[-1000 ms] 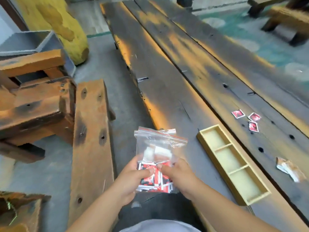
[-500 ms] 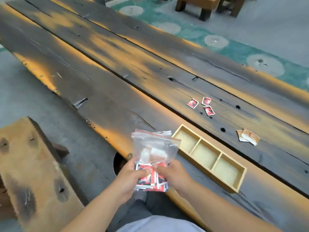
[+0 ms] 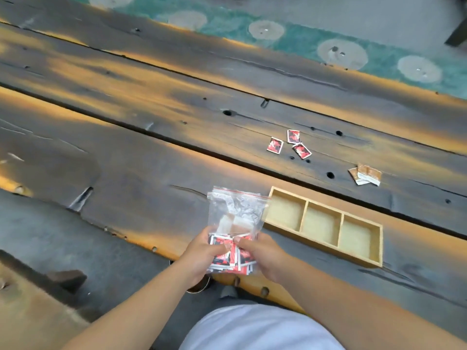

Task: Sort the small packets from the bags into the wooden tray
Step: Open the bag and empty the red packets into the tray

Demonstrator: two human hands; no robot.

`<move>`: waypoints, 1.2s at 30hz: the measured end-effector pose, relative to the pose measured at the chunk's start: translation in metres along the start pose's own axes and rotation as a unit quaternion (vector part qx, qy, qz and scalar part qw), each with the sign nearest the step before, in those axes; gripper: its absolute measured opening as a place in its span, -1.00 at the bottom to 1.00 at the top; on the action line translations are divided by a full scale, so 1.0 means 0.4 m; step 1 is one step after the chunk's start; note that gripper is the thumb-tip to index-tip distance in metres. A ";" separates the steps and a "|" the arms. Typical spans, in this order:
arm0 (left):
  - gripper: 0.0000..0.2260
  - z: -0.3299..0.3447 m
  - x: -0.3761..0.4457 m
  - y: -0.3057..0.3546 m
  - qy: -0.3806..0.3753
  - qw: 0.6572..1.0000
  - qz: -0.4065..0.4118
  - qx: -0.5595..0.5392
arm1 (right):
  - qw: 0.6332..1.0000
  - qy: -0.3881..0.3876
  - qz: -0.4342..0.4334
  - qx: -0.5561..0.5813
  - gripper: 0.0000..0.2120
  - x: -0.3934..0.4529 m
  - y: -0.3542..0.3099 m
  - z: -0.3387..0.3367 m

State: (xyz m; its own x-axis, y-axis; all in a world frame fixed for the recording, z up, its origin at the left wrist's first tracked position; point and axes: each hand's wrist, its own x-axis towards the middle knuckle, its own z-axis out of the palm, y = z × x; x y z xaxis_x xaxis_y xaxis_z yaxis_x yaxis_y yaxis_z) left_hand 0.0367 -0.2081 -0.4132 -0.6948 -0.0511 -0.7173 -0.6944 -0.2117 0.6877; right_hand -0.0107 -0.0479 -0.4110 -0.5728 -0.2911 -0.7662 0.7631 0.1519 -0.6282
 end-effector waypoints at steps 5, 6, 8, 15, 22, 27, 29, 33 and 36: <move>-0.49 -0.044 0.096 0.011 -0.010 0.999 -0.025 0.036 | 1.000 0.025 0.001 0.004 -0.68 0.058 -0.015 0.015; -0.45 -0.050 0.109 0.016 -0.014 0.998 -0.022 0.055 | 0.999 0.036 0.006 -0.008 -0.69 0.067 -0.018 0.016; -0.39 -0.061 0.134 0.027 -0.027 0.994 -0.017 0.107 | 0.998 0.057 0.021 -0.034 -0.72 0.084 -0.020 0.019; -0.38 -0.077 0.206 0.032 -0.033 0.982 -0.012 0.187 | 0.993 0.072 0.046 -0.085 -0.85 0.136 -0.030 0.027; -0.43 -0.073 0.245 0.052 0.026 0.956 0.041 0.289 | 0.994 0.081 0.055 -0.048 -0.59 0.183 -0.047 0.043; -0.46 -0.081 0.266 0.062 0.066 0.910 0.035 0.408 | 0.991 0.087 0.042 -0.090 -0.75 0.176 -0.070 0.049; -0.45 -0.082 0.271 0.078 0.084 0.907 0.012 0.413 | 0.982 0.111 0.030 -0.151 -0.79 0.167 -0.083 0.046; -0.31 -0.077 0.282 0.126 0.114 0.915 0.031 0.386 | 0.960 0.148 0.027 -0.236 -0.83 0.172 -0.102 0.042; -0.34 -0.059 0.292 0.174 0.121 0.902 0.096 0.402 | 0.954 0.184 0.005 -0.238 -0.60 0.177 -0.130 0.041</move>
State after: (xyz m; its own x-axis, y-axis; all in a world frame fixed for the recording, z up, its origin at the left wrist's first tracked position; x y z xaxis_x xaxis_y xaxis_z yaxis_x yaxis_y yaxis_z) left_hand -0.0885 -0.2518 -0.4519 -0.8230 -0.2431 -0.5134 -0.5443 0.5960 0.5904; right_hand -0.0861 -0.0919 -0.4304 -0.6998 0.0506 -0.7125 0.5969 0.5894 -0.5443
